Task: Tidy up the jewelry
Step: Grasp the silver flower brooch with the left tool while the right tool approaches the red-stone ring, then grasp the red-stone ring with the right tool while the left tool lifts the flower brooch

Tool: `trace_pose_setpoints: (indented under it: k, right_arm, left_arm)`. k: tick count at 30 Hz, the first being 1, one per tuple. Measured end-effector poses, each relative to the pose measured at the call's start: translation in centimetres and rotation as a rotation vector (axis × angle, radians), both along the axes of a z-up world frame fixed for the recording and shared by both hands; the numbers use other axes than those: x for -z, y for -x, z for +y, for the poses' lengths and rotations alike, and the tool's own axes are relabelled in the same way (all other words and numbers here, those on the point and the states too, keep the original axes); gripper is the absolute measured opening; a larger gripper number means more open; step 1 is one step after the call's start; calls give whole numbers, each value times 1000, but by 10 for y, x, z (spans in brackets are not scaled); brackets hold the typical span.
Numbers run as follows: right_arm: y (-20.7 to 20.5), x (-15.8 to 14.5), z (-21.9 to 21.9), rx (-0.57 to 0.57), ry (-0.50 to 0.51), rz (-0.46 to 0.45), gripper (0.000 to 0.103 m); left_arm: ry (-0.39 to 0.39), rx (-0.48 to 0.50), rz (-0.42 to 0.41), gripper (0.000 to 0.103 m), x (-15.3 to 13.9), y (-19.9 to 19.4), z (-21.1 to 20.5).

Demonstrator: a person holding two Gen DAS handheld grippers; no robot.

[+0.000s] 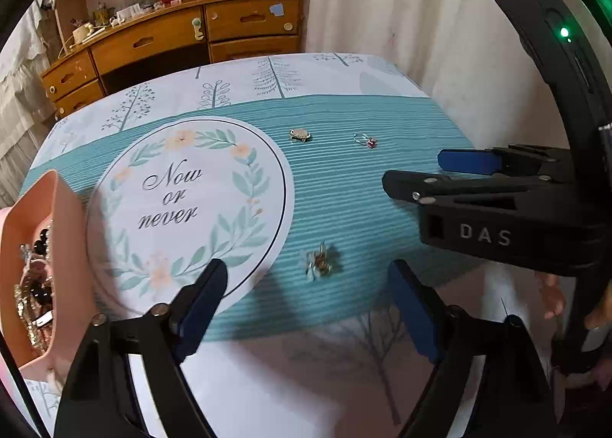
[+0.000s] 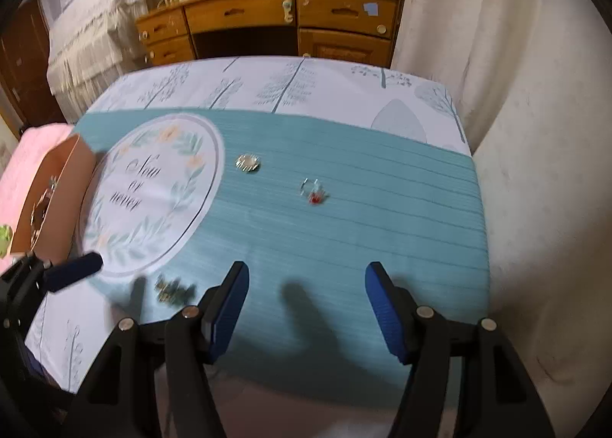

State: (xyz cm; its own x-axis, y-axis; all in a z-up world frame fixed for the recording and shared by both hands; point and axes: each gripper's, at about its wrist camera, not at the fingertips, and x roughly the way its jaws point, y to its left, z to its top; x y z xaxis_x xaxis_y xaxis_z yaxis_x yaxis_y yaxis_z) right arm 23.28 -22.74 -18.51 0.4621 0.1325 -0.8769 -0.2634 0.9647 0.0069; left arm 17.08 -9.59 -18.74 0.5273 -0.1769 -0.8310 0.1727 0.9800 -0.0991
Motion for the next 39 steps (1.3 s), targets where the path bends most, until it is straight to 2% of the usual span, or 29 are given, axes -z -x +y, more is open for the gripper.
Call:
trace_pose_setpoints:
  k: [2,6,8,11,12,14,17,23,26,31,39]
  right_arm:
    - [-8,7,-3,-2,-11,-14,63]
    - [-19,18,-2,-33,16,-44,63]
    - [-19,20,4,-73,51,-83,63]
    - [-22,19,11,-124,64,-114,59]
    - [-24,19,12,-133,62,-118,56]
    - [-27,20,14,-144,44,-115,51]
    - [-30,20,13,-131,2,-105,45]
    - [-30,20,15,-134,3,-113,36]
    - [-31,19,18,-145,3,-109,23]
    - [-34,19,21,-126,12,-91,13]
    - [-31,18,36,-133,14,-60,4]
  left_arm:
    - [-1,-13,3,69,4,-6,-3]
    - [-8,-44,3,67,15,-14,-5]
    - [-23,-48,-3,56,18,-15,-6]
    - [-55,-48,-33,46,18,-15,-8]
    - [-55,-46,-37,44,18,-15,-8]
    - [-46,-53,-42,28,18,-15,-8]
    - [-29,-75,-37,17,18,-16,-6]
    - [11,-89,-18,17,17,-16,-2]
    - [26,-94,-3,17,17,-16,1]
    - [129,-127,31,17,17,-9,14]
    - [119,-139,30,17,16,13,33]
